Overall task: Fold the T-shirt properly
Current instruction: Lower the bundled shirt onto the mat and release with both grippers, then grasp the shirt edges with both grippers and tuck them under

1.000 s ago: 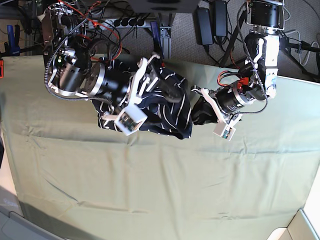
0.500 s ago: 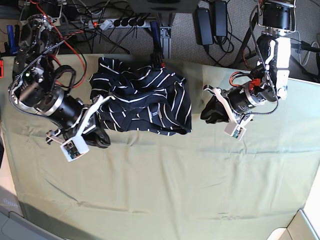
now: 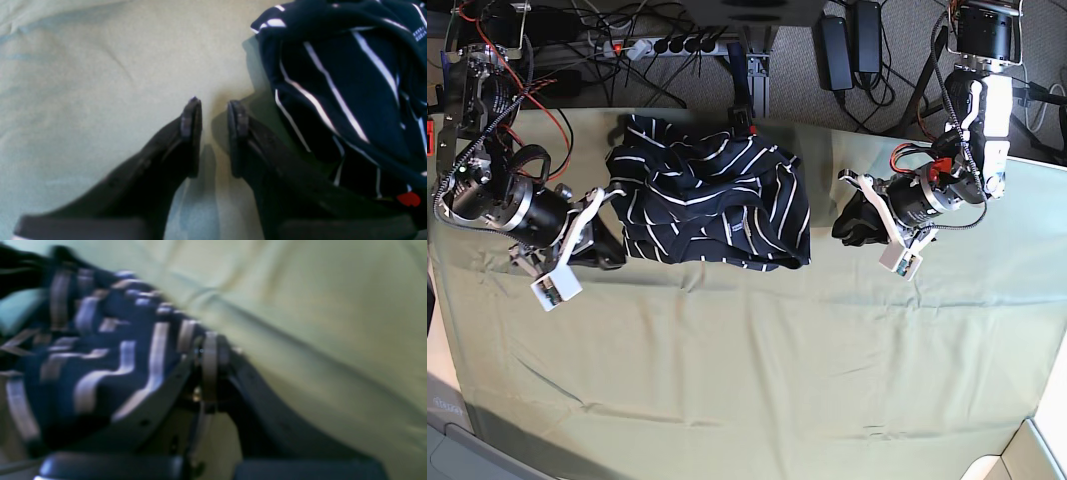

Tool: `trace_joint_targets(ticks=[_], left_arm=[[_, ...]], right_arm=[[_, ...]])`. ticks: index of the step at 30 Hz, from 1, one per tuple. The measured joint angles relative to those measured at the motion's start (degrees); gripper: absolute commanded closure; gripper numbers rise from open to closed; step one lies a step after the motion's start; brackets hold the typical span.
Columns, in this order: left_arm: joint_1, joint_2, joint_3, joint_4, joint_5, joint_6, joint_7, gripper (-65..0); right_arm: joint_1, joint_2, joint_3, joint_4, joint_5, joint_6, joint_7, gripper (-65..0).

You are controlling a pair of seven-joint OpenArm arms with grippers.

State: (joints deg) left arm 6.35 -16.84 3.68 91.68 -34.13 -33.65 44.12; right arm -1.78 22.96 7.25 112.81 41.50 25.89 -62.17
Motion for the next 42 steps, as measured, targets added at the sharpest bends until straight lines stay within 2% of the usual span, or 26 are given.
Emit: trace_joint_targets(ticks=[3,6,17,20,23,25,27,29,31,33,38,42], left_arm=[[0.00,0.00,0.00,0.00,0.04,0.00,-0.04,-16.4],[0.00,0.00,0.00,0.00,0.57,0.00,-0.07,-16.4],[-0.02,-0.02,-0.20,0.00,3.91,-0.02,-0.63,-16.4],[-0.02,-0.98,-1.84,0.00,3.78,0.00,-1.14,-16.4],[-0.04,-2.99,-4.83,0.00,3.72,0.02,-1.49,-16.4],[-0.04,-4.17,-6.45,0.00,2.71,0.00,-1.44,-16.3],[-0.04,-5.01,-7.15,0.00,0.59,0.02,-1.42,-15.4],[0.04,-5.40,-7.13,0.74,-1.44,-0.07,1.55,-10.2],[1.38,-5.44,-5.79,4.17,-2.51,-0.44,4.11,-9.0],[4.11,-5.35,-4.44,9.20,-2.75,-0.50,3.45,-9.0],[9.25,-5.38,-0.07,22.73,0.66,-0.66,0.81,-5.3],[11.96,-5.25,7.91,27.71,7.04,1.88,-0.09,-5.3]], right_arm=[[-0.59,-1.18,-1.77,0.11,2.21,0.00,-2.97,0.0],[-0.70,-2.01,-5.07,0.11,4.11,0.00,-3.69,0.0],[-0.59,-2.64,-27.10,0.11,3.96,0.00,-4.52,0.0],[-0.59,-4.46,-30.42,0.11,3.69,0.00,-4.59,0.0],[-0.44,-7.13,-30.45,0.11,3.45,0.00,-4.50,0.0],[0.15,-8.44,-29.18,0.11,1.07,0.00,-3.10,0.0],[1.51,-8.79,-26.88,0.11,-0.92,0.00,-1.11,0.0],[3.43,-8.79,-23.85,0.11,-5.16,0.00,0.31,0.0],[5.01,-8.70,-20.79,0.11,-8.46,0.00,2.12,0.0],[5.88,-8.74,-18.16,-0.31,-11.10,0.00,4.17,0.0],[9.22,-8.83,-13.81,-9.70,-13.05,0.00,7.45,0.0],[13.35,-8.85,-13.68,-17.29,-13.07,0.00,8.15,0.0]])
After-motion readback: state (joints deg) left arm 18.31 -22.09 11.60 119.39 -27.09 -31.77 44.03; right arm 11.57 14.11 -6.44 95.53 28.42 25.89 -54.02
